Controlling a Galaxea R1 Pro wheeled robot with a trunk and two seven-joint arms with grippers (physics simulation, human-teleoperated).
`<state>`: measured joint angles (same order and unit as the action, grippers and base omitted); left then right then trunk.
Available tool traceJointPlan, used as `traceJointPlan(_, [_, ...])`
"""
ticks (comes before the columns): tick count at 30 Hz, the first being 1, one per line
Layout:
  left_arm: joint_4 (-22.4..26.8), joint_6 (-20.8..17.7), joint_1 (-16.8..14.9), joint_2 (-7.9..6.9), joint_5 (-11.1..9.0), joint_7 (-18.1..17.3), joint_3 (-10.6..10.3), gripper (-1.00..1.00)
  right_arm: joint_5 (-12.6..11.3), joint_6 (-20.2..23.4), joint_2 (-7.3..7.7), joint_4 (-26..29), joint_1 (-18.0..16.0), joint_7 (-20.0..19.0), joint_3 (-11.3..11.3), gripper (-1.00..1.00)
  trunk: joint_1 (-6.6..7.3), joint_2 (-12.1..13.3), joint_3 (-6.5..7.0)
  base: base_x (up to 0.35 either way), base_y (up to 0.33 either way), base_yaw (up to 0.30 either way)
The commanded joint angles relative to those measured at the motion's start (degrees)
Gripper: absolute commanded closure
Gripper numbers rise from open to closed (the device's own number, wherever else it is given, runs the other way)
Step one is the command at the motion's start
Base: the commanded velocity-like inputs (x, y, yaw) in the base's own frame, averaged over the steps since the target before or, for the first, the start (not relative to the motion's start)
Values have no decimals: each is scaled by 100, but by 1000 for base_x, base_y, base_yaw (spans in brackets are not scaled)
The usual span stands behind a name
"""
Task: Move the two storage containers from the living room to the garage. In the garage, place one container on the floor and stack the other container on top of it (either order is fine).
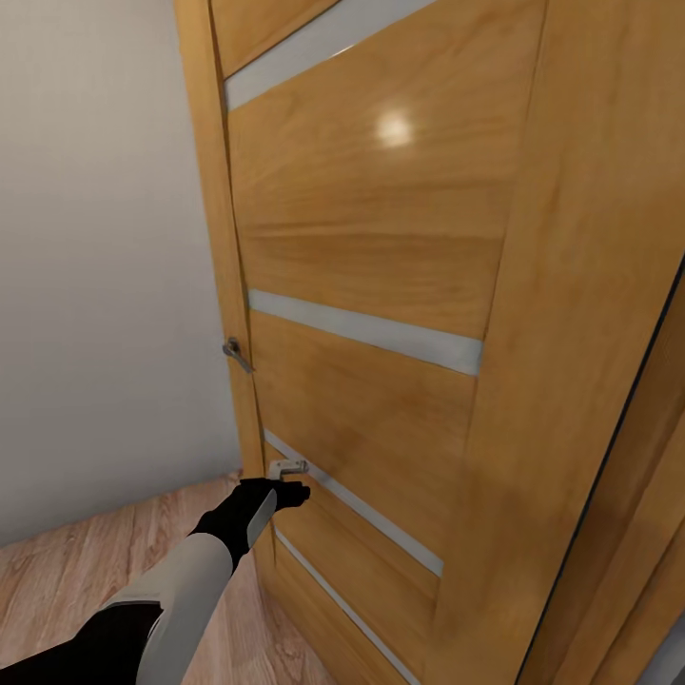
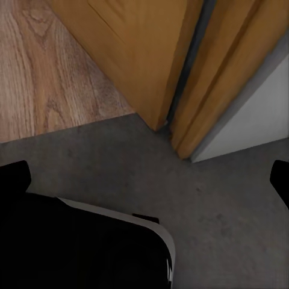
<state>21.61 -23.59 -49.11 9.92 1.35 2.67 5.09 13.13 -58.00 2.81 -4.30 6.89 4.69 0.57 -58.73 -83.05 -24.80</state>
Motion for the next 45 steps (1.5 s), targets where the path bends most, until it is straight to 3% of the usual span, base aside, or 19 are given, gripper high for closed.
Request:
traceJointPlan(1, [10,-31,-2,8,13,7,45,-100,50,-17,1,-6,-3,49,4,-100,0,-3,-5,3,3,0])
traceJointPlan(15, [10,-31,-2,8,7,5,45,-100,58,-19,1,-1,-3,41,-3,-100,0,-3,-5,10,0,0])
traceJointPlan(30, [10,-31,-2,8,8,7,45,-100,58,-19,1,-1,-3,41,-4,-100,0,-3,-5,265,0,0])
traceJointPlan(45, [10,-31,-2,8,8,7,45,-100,67,-19,1,-2,-3,41,-4,-100,0,-3,-5,24,0,0])
